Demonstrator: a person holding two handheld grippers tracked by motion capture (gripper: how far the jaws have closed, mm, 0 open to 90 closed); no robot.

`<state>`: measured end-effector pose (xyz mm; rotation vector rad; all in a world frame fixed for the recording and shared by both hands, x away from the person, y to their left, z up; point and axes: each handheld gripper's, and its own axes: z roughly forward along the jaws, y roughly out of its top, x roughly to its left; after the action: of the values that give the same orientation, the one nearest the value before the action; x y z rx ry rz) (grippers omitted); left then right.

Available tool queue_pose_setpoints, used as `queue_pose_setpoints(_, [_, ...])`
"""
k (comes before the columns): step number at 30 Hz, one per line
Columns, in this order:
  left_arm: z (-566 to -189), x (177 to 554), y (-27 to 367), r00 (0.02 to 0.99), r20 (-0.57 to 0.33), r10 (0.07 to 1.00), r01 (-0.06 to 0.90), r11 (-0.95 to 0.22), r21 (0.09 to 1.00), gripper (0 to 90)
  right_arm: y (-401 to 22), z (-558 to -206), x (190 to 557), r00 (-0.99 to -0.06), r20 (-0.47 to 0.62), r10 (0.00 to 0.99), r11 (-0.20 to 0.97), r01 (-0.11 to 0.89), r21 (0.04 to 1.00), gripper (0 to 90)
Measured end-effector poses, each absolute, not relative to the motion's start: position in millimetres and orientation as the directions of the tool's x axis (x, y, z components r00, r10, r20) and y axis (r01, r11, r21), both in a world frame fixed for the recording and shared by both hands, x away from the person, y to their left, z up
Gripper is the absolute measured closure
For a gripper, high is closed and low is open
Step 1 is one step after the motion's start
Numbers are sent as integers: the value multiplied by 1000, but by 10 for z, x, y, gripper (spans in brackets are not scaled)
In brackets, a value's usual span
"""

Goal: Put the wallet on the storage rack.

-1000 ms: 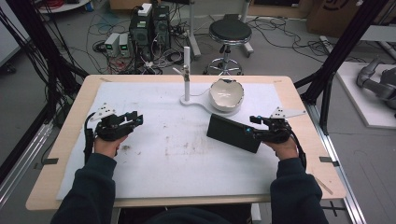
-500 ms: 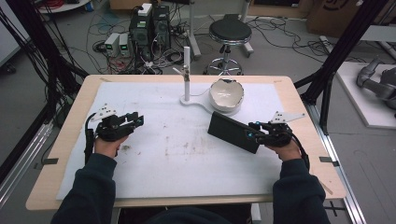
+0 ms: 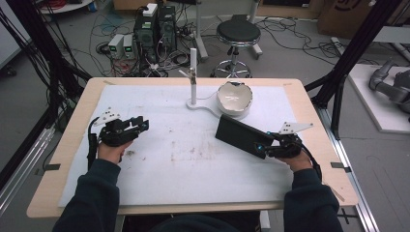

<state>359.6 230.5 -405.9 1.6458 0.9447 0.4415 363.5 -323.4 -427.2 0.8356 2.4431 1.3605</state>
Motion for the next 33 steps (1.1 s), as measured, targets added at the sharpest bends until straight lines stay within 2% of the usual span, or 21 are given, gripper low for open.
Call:
queue_pose_setpoints(2, [-4063, 3597, 2300, 606, -188, 773, 352, -49, 935, 614, -3231, -4310, 3623, -813, 87, 576, 416, 383, 825, 498])
queue_pose_setpoints(5, [-4060, 3594, 2299, 604, -185, 775, 351, -50, 935, 614, -3200, -4323, 3616, -810, 75, 582, 441, 392, 808, 666])
queue_pose_setpoints(8, [-4059, 3596, 2314, 597, -185, 781, 349, -45, 936, 611, -3198, -4272, 3594, -812, 51, 581, 432, 360, 827, 720])
queue_pose_setpoints(15, [-4064, 3605, 2348, 570, -182, 801, 353, -38, 935, 540, -3248, -4086, 3543, -798, 72, 599, 302, 308, 902, 723])
queue_pose_setpoints(23, [-4056, 3602, 2371, 543, -132, 829, 322, -60, 945, 326, -3234, -3844, 3474, -752, 83, 654, 199, 276, 940, 722])
queue_pose_setpoints(26, [-4056, 3605, 2375, 535, -127, 835, 318, -60, 946, 255, -3187, -3794, 3470, -743, 87, 663, 198, 286, 937, 724])
queue_pose_setpoints(33, [-4066, 3611, 2376, 531, -130, 837, 332, -65, 941, 252, -3048, -3570, 3455, -746, 9, 666, 258, 242, 935, 739])
